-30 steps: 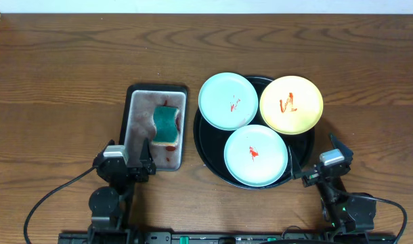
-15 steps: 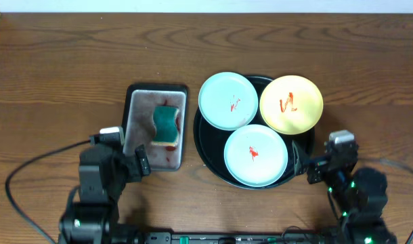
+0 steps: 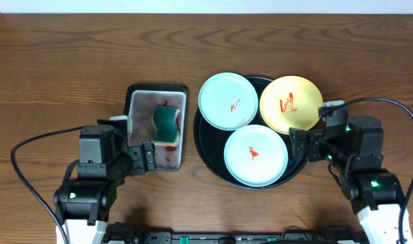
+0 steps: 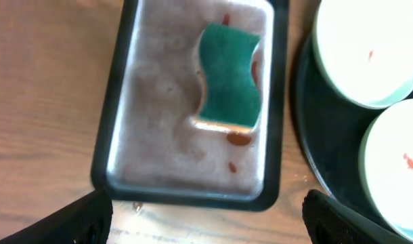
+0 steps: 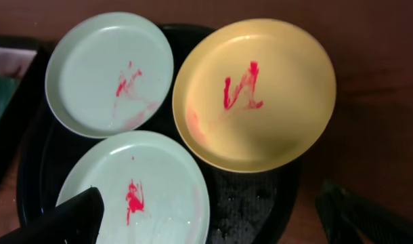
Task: Clean dirty plates on tray and stack at the side
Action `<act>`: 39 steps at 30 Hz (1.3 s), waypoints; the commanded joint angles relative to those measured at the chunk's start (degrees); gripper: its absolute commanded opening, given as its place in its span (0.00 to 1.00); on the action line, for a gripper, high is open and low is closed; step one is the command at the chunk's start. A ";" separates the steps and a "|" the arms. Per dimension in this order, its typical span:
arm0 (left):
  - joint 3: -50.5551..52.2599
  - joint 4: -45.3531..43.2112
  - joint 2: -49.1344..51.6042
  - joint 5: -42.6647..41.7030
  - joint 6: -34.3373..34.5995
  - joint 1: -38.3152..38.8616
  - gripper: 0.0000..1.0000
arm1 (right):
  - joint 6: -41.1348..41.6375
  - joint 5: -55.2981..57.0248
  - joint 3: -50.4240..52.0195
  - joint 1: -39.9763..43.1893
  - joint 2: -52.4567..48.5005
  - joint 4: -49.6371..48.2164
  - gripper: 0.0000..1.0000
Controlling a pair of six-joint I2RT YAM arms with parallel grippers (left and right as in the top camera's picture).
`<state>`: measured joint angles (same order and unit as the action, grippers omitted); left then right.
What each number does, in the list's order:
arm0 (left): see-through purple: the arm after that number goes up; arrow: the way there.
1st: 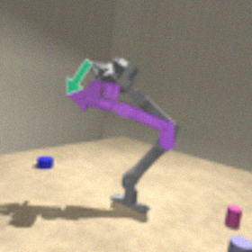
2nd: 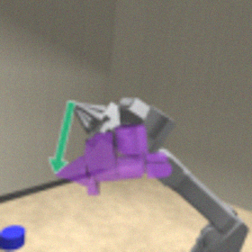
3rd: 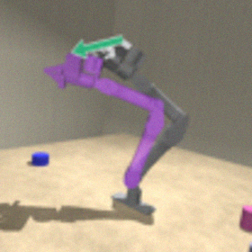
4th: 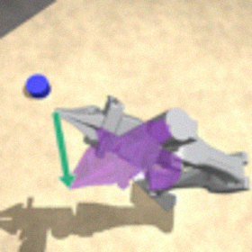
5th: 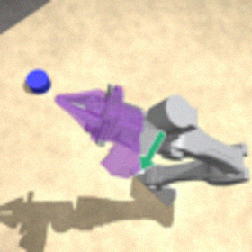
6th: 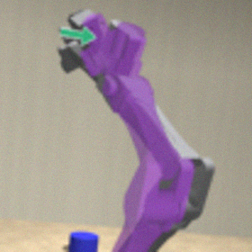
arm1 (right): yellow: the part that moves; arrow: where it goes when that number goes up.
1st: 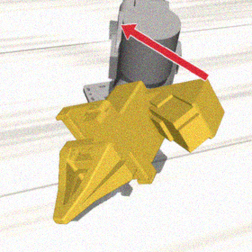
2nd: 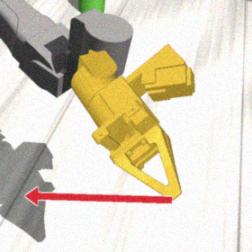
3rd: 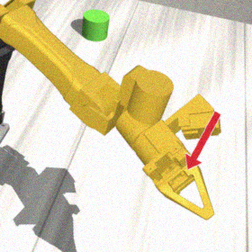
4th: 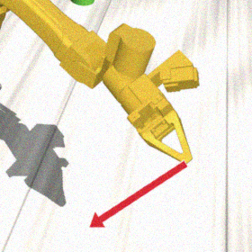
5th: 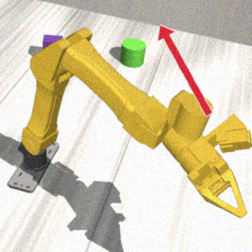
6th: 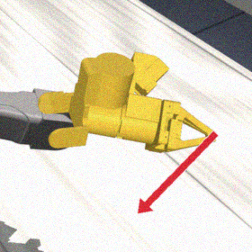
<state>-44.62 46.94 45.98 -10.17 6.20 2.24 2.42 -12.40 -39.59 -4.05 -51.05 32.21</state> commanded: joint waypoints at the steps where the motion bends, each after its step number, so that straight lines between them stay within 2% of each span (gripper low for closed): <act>1: -1.25 -4.55 0.22 -1.70 0.33 -0.35 0.90 | 0.72 -1.60 -1.11 -0.50 -0.85 0.11 0.99; 6: -1.25 -16.50 4.48 -3.28 0.31 0.20 0.90 | 0.76 -1.62 -1.11 -0.50 -0.87 -1.01 0.99; 11: -1.25 -24.85 15.34 -0.26 -0.79 3.30 0.88 | 0.76 -2.05 -1.11 -0.50 -0.87 -1.14 0.99; 14: -1.25 -27.34 22.29 4.50 -0.76 5.33 0.86 | 0.74 -2.54 -1.11 -0.50 -0.87 -1.09 0.99; 19: -1.25 -32.61 34.75 4.68 -0.55 8.55 0.82 | 0.76 -2.67 -1.11 -0.50 -0.98 -1.11 0.99; 24: -1.25 -35.12 43.50 4.70 1.05 9.31 0.70 | 0.76 -2.64 -1.11 -0.50 -0.98 -1.09 0.99; 27: -1.25 -35.08 46.58 4.66 1.64 9.38 0.68 | 0.74 -2.64 -1.11 -0.50 -0.98 -1.09 0.99; 33: -1.25 -35.10 48.81 4.66 1.64 9.35 0.48 | 0.74 -2.64 -1.11 -0.50 -0.98 -1.11 0.96; 39: -1.25 -34.36 48.76 4.68 1.62 9.35 0.10 | 0.74 -2.64 -1.11 -0.50 -0.98 -1.09 0.96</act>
<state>-45.06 11.79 93.65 -5.58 7.66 11.46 2.57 -14.57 -39.59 -4.05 -52.03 31.11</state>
